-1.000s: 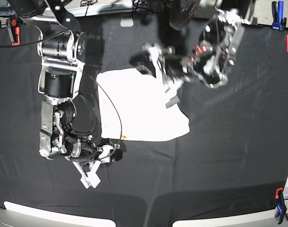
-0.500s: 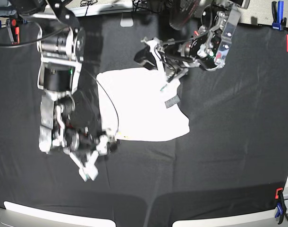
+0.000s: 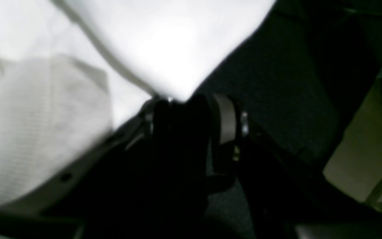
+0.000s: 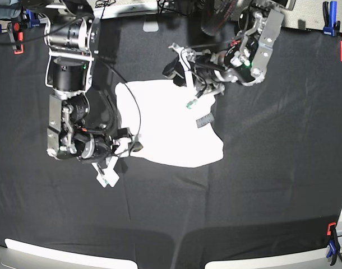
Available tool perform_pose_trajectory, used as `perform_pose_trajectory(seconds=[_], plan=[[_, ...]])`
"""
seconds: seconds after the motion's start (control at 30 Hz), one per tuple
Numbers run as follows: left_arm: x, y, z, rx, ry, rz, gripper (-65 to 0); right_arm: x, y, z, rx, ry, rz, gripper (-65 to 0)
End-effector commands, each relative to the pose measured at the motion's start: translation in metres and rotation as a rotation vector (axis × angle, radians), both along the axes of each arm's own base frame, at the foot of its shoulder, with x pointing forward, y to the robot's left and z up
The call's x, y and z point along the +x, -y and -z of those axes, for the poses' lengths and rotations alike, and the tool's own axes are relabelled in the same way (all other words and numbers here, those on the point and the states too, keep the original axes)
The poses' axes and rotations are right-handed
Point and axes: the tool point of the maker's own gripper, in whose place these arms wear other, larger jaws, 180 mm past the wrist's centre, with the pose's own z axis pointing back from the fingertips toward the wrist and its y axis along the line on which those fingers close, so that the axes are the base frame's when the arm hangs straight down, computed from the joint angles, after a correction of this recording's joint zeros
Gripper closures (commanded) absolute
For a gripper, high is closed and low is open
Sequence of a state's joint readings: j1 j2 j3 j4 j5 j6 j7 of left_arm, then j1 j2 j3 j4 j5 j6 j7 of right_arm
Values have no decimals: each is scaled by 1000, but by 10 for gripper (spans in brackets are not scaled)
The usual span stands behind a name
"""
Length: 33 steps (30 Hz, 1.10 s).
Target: Layout the t-shirt on the table in an organized manner, then fold the t-shirt properly
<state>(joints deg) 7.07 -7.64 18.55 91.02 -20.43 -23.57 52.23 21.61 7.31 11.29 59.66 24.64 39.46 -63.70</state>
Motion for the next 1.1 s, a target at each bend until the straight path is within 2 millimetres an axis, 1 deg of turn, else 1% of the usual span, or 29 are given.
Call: perform_pose_trajectory(seconds=[0.0, 0.23, 0.4, 0.5, 0.57, 0.63, 0.7, 0.77, 0.83, 0.93, 1.07], plan=[[11, -5, -4, 22, 32, -16, -198, 8, -1, -12, 6, 26, -17, -240], [47, -34, -5, 148, 99, -110, -198, 8, 1, -13, 0, 29, -16, -240], [67, -59, -9, 198, 138, -152, -198, 12, 13, -20, -28, 57, -9, -240], [80, -78, -13, 223, 176, -200, -198, 8, 17, -20, -41, 66, -9, -239], [87, -89, -15, 245, 194, -212, -198, 0, 17, -16, -43, 62, -11, -240], [90, -94, -16, 256, 200, -210, -198, -12, 12, -11, -15, 52, -11, -239], [91, -93, -17, 249, 199, -212, -198, -28, 9, -3, 3, 35, -12, -239], [89, -86, -20, 203, 184, -216, -198, -44, 8, 5, 6, 18, -15, -240], [88, -83, -21, 182, 175, -215, -198, -58, 6, 9, 8, 11, -18, -239], [89, -83, -21, 179, 181, -215, -198, -76, 2, 7, 18, 23, -26, -239], [89, -83, -22, 177, 182, -215, -198, -96, -4, -4, 38, 62, -40, -240]])
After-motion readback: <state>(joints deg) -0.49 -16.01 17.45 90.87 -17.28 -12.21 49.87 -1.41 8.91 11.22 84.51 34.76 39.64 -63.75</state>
